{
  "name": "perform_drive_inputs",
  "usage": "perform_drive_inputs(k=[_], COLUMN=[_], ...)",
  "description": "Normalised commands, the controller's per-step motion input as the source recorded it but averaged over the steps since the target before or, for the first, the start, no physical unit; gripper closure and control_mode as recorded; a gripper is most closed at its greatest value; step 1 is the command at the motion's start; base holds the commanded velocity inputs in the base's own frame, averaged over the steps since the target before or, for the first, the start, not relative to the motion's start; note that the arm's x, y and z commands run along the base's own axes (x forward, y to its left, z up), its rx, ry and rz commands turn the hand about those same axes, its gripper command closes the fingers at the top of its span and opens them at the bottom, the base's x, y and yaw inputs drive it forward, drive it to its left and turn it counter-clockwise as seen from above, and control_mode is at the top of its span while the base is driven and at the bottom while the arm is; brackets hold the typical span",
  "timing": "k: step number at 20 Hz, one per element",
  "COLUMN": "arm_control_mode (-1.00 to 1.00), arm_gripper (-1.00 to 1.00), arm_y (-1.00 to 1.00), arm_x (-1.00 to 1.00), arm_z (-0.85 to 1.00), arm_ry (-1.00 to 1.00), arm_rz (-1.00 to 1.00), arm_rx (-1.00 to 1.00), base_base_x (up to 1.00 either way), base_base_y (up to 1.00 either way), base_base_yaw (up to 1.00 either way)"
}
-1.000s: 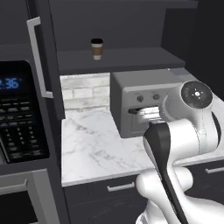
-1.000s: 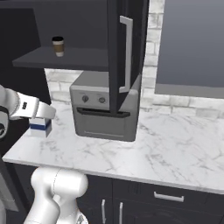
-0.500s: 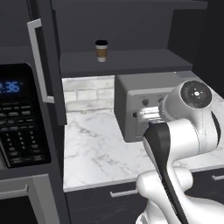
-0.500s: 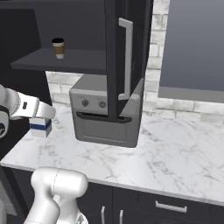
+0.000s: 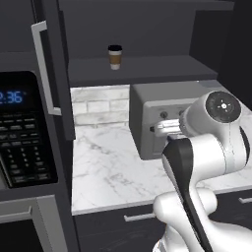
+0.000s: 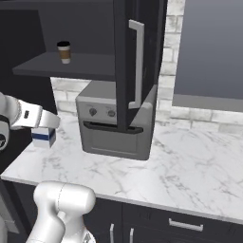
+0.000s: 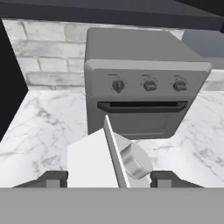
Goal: Sort all alcoholic drinks to one cabinet, and non-alcoholic drinks to the other.
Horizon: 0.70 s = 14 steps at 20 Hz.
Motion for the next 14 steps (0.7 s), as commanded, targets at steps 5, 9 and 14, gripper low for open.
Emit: perform_drive_inputs(k=[5,9,14], arm_control_mode=[-1.00,-1.00,-1.00], arm_gripper=[1.00,1.00,1.00], arm_y=[0.00,-0.12,-0.18], arm_x=[-0.12,0.00,0.05], arm_z=[0.49,0.51,0.71], arm_ry=[-0.20,-0.17,-0.16], arm_rz=[0.03,0.10,0.07], arm_rx=[0.00,0.00,-0.01], base_base_x=[0.00,0.00,0.00], base_base_y=[0.00,0.00,0.00], base_base_yaw=[0.00,0.00,0.00])
